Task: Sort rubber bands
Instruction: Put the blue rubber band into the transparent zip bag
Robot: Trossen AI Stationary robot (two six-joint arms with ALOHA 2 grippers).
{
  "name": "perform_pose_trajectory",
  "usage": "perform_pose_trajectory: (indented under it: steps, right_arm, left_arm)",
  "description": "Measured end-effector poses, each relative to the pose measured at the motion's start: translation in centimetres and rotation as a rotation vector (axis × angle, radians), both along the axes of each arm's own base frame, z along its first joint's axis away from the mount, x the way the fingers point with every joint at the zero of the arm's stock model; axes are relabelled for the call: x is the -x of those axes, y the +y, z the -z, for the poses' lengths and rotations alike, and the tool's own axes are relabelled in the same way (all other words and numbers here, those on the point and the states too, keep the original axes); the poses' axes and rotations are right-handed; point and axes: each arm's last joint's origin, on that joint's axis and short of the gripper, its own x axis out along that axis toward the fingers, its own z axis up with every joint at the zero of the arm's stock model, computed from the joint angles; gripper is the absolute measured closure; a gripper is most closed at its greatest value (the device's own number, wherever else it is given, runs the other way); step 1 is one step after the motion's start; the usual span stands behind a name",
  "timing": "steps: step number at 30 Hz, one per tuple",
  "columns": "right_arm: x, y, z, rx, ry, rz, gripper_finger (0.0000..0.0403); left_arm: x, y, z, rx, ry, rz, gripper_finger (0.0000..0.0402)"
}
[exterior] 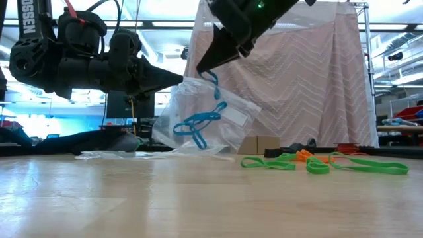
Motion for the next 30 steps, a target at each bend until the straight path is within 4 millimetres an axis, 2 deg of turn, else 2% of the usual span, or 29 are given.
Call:
perform_pose_trajectory:
  steps: [14,30]
  right_arm:
    - [0.5,-0.5,1.4,-0.024,0.064,0.041,0.0403]
    - [0.4,-1.6,0.6,0.026,0.023,0.053,0.0403]
  left_arm:
    - [0.0,0.0,0.0,0.000,0.001,0.003,0.0400]
    - [0.0,0.0,0.1,-0.017,0.010,0.002,0.0400]
